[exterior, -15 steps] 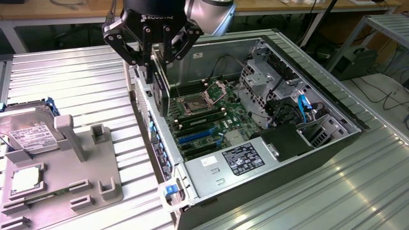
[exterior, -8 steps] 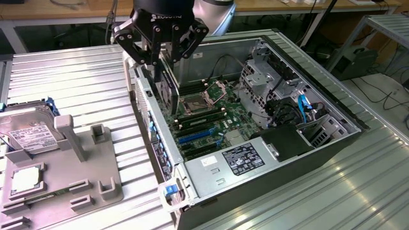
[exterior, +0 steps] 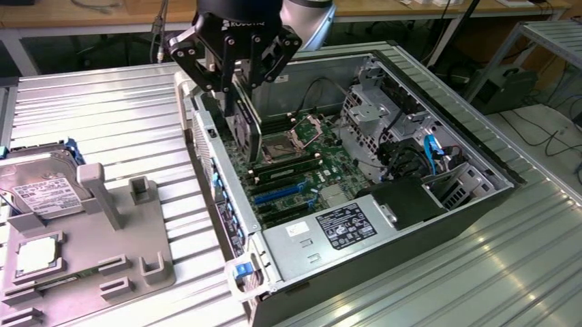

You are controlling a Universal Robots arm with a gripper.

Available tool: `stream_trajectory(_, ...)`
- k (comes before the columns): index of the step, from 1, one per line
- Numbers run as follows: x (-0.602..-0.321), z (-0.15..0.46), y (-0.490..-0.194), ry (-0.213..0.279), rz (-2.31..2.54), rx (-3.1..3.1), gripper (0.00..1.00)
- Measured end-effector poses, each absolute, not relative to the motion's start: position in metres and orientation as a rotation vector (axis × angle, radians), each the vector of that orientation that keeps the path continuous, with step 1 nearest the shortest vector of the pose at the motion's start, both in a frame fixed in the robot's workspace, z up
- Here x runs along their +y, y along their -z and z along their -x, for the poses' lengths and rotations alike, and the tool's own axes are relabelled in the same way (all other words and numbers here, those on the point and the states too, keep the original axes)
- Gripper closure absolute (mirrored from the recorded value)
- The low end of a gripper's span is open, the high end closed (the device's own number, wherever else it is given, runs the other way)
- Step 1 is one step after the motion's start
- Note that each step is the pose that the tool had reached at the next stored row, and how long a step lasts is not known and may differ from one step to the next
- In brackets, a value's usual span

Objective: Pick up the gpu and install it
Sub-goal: 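Pick up the gpu and move the gpu toward the slot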

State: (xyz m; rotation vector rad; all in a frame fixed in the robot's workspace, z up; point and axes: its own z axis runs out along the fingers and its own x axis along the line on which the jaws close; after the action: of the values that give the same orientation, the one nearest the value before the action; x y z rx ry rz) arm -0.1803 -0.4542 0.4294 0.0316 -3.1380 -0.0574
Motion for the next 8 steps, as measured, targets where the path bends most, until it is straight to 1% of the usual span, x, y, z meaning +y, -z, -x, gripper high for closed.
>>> stream_trajectory(8, -0.4542, 0.1743, -0.4294, 0.057, -0.054, -3.137, 0.72)
